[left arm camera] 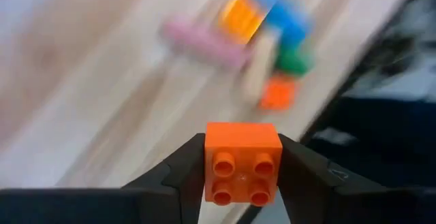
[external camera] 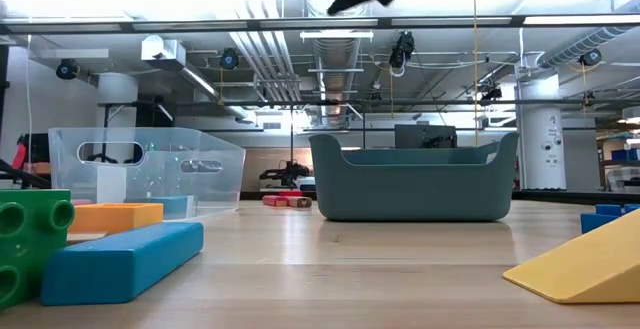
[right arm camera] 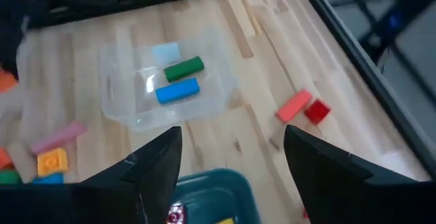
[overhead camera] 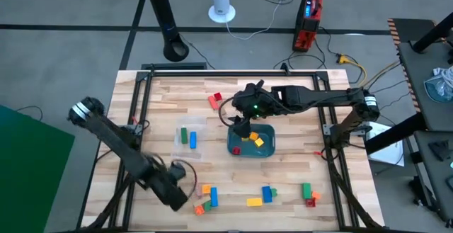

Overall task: Sort blocks by size
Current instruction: Put the top left orange square game piece into the blue bin

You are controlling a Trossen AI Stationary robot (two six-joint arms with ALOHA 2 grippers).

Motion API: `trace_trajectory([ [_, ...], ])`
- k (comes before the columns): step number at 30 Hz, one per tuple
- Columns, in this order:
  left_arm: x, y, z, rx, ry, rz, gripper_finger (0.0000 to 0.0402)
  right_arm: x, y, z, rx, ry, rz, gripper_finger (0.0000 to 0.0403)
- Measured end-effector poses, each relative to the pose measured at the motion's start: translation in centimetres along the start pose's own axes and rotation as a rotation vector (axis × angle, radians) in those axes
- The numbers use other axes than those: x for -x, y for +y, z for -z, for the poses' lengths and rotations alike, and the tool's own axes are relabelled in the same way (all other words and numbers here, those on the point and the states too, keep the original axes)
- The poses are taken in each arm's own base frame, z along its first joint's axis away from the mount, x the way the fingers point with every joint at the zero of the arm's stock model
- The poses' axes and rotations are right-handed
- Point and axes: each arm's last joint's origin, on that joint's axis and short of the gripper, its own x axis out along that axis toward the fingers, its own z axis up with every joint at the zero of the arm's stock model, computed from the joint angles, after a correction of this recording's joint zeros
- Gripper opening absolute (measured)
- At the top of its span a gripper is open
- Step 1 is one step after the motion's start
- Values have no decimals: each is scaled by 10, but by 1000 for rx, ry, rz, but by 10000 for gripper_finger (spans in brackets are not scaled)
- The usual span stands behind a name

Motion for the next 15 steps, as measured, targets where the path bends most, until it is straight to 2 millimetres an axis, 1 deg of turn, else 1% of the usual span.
trace_trajectory([
  [3, 39, 7, -17, -31, -178, 106, 144, 8, 15, -6, 110, -74, -38, 247],
  [6, 80, 17, -36, -67, -383, 206, 135, 16, 31, -11, 222, -164, -75, 241],
  [9, 115, 24, -54, -98, -567, 326, 131, 22, 48, -18, 321, -276, -99, 232],
  [12, 146, 28, -71, -127, -738, 456, 133, 28, 63, -26, 475, -407, -98, 227],
  [15, 168, 31, -81, -177, -863, 552, 135, 33, 73, -31, 562, -509, -90, 229],
])
